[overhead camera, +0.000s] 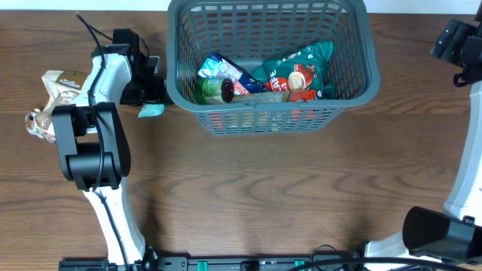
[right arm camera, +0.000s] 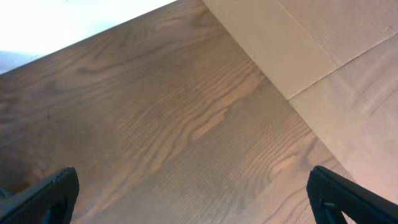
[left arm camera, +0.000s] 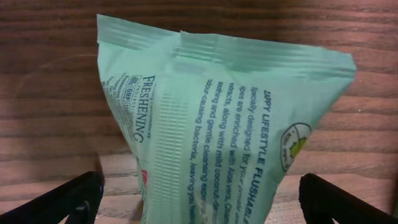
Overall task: Pack container
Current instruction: 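Move the left gripper to the mint-green wipe pouch and grasp it, then carry the wipe pouch with the left gripper and release into the basket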
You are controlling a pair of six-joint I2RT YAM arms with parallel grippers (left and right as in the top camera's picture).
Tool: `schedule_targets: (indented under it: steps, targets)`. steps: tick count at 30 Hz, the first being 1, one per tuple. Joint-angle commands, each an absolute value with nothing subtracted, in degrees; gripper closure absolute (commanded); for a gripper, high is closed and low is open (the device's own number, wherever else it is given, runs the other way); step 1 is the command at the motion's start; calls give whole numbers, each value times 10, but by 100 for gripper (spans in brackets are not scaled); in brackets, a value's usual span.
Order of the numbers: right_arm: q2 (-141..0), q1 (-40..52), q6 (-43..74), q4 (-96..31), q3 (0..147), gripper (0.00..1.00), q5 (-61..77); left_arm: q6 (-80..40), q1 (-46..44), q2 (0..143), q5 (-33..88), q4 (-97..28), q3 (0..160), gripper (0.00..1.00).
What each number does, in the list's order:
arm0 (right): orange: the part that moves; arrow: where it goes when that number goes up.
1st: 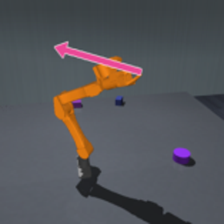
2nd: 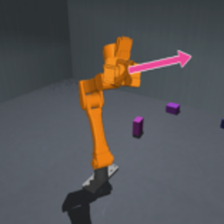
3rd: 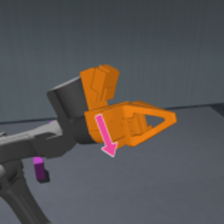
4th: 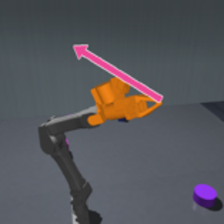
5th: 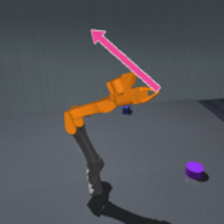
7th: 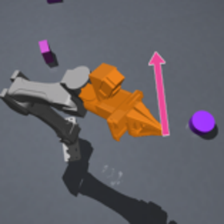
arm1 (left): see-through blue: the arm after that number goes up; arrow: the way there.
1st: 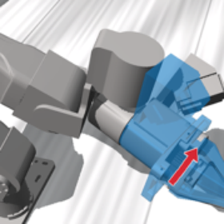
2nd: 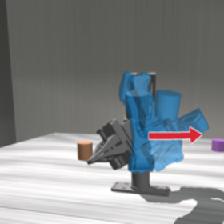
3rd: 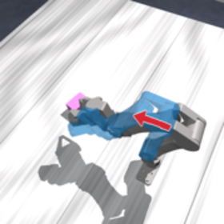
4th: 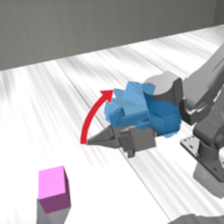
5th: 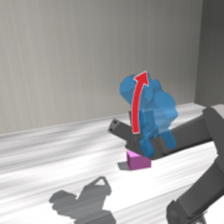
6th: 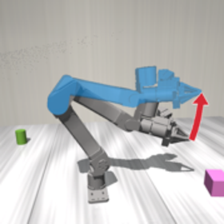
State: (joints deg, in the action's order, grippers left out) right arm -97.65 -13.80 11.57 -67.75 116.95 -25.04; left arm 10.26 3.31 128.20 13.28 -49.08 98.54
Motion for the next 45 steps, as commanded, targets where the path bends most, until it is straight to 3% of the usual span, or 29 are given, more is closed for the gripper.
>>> schedule_targets:
  steps: [1,25,26,27,29,32,45]
  targets:
    - [-967,-143,124,-677,1178,1,-252,91,34,1293,128,-492,980,1]
    - [-967,-143,124,-677,1178,1,-252,91,34,1293,127,-471,924,0]
    - [-967,-143,124,-677,1178,1,-252,91,34,1293,128,-469,920,5]
    - [-967,-143,124,-677,1178,1,-252,91,34,1293,127,-470,919,19]
    - [-967,-143,124,-677,1178,1,-252,91,34,1293,128,-472,919,58]
    - [-967,-143,124,-677,1178,1,-252,91,34,1293,128,-472,919,94]
    - [-967,-143,124,-677,1178,1,-252,91,35,1279,92,-484,960,94]
